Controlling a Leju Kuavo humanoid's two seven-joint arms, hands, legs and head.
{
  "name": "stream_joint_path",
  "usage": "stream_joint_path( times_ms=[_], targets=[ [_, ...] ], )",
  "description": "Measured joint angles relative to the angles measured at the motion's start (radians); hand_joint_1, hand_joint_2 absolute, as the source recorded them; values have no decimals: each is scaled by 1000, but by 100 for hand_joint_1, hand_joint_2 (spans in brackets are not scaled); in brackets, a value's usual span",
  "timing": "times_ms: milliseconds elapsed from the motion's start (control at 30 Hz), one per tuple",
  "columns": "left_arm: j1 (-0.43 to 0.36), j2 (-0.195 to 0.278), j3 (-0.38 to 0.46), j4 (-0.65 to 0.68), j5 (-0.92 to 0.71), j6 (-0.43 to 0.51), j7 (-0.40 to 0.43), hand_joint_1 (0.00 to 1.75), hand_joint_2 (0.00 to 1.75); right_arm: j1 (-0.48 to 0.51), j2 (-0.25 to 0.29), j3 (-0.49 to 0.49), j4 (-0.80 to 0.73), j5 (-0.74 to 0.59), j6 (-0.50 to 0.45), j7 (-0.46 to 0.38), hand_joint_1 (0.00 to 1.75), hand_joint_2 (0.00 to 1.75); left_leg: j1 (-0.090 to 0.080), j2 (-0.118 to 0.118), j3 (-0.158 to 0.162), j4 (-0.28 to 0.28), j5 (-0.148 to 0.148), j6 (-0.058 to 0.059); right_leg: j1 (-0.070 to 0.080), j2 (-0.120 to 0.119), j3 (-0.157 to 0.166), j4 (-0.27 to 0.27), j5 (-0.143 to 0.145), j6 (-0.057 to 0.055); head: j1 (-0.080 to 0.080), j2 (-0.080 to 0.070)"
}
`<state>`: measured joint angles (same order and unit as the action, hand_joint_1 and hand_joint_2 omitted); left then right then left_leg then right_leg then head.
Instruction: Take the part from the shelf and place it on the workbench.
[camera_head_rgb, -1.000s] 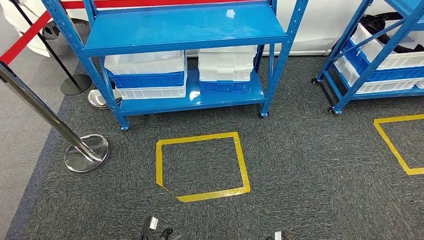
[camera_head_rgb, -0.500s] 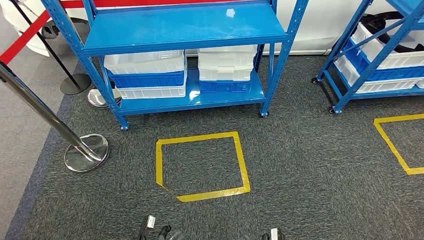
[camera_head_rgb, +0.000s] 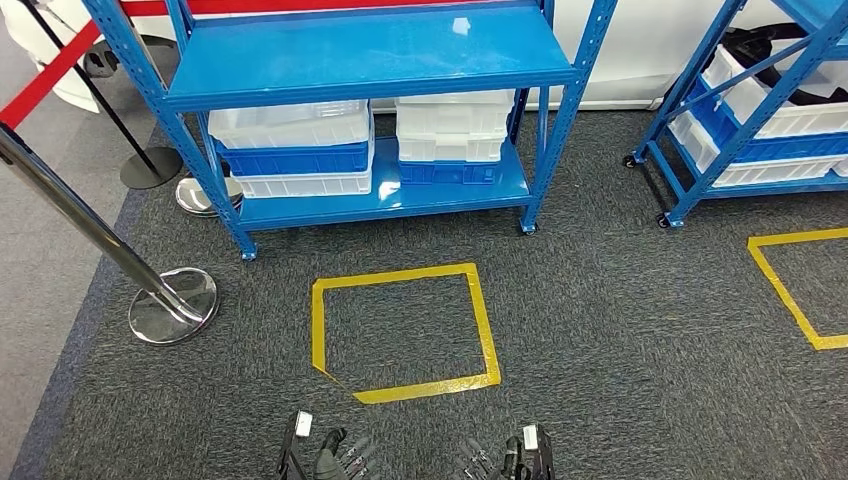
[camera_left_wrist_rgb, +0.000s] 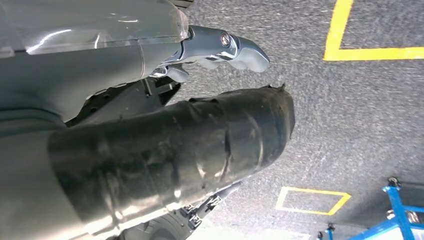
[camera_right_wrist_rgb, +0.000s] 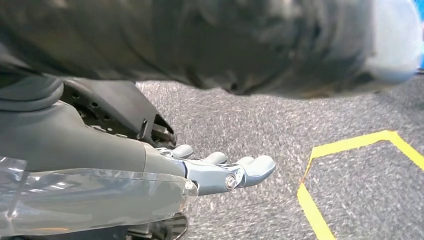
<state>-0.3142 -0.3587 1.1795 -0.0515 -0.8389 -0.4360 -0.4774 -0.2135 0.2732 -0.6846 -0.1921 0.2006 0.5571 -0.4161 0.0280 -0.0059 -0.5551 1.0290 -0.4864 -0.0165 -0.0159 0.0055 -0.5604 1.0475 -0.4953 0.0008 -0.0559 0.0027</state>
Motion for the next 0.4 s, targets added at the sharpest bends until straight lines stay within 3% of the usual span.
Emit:
stream_joint_path(
  times_ms=[67, 200, 400],
  targets=[
    [-4, -1, 0, 0, -4, -2, -7, 0, 0, -2, 3, 4, 0, 2, 3, -6, 0, 0, 0, 0, 0, 0, 0, 0, 0, 0, 0, 0, 0, 0, 0, 0],
    [-9, -2, 0, 0, -8, -3, -13, 0, 175, -5, 4, 9, 0, 2, 7, -12, 0, 175, 0, 0, 0, 0, 0, 0, 0, 0, 0, 0, 0, 0, 0, 0],
    [-11, -4, 2, 0, -20, 7, -19, 0, 175, -5, 5, 11, 0, -1, 20, -19, 0, 175, 0, 0, 0, 0, 0, 0, 0, 0, 0, 0, 0, 0, 0, 0]
  ],
)
